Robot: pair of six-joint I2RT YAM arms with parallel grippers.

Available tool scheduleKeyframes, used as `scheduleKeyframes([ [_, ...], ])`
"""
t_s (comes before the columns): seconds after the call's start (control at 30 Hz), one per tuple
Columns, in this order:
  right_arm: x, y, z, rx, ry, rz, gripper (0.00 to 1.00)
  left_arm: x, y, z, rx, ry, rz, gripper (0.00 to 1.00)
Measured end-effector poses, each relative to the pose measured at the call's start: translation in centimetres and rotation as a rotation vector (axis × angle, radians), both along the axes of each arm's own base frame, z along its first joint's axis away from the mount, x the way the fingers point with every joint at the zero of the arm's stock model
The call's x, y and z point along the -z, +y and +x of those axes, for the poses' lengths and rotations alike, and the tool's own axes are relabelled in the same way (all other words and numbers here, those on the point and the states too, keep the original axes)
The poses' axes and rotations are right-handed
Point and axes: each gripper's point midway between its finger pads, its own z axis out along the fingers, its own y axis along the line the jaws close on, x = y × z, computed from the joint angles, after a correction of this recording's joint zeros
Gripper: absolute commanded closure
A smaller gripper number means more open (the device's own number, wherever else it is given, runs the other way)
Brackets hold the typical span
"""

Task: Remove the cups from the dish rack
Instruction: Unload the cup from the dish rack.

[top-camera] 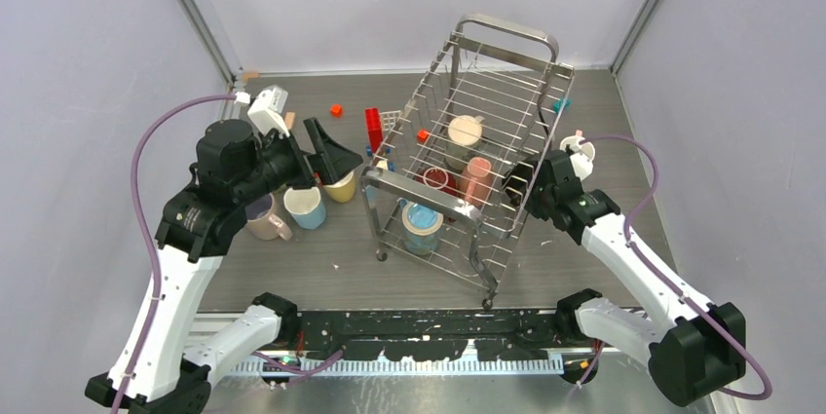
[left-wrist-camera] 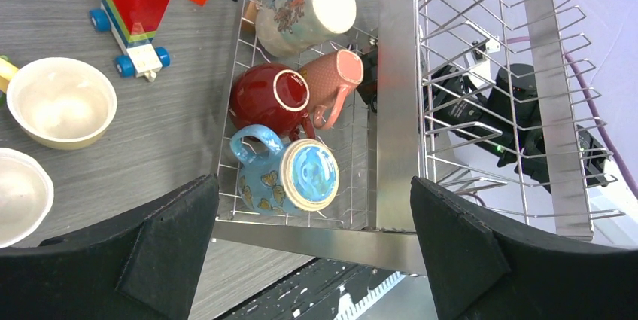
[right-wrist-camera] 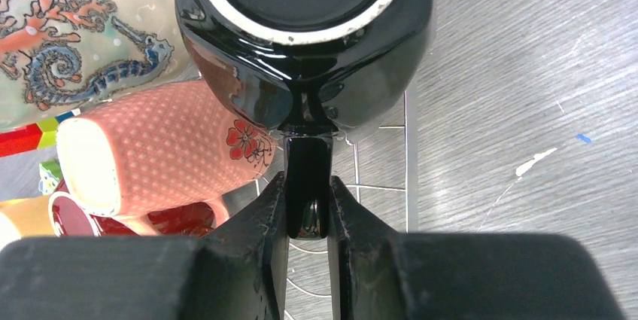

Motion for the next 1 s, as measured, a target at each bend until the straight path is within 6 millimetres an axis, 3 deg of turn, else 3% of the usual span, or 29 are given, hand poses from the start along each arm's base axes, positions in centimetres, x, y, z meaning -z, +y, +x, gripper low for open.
scheduleKeyframes([
  [0.8, -0.8, 0.9, 0.3, 0.080, -0.023, 0.133, 0.99, -2.6, -0.5, 0.2, 0.000, -0.045, -0.069, 0.00],
  [1.0, -1.0, 0.4, -0.6, 0.126, -0.031, 0.161, 0.99, -3.2, -0.6, 0.3, -0.002, -0.058, -0.083, 0.00],
])
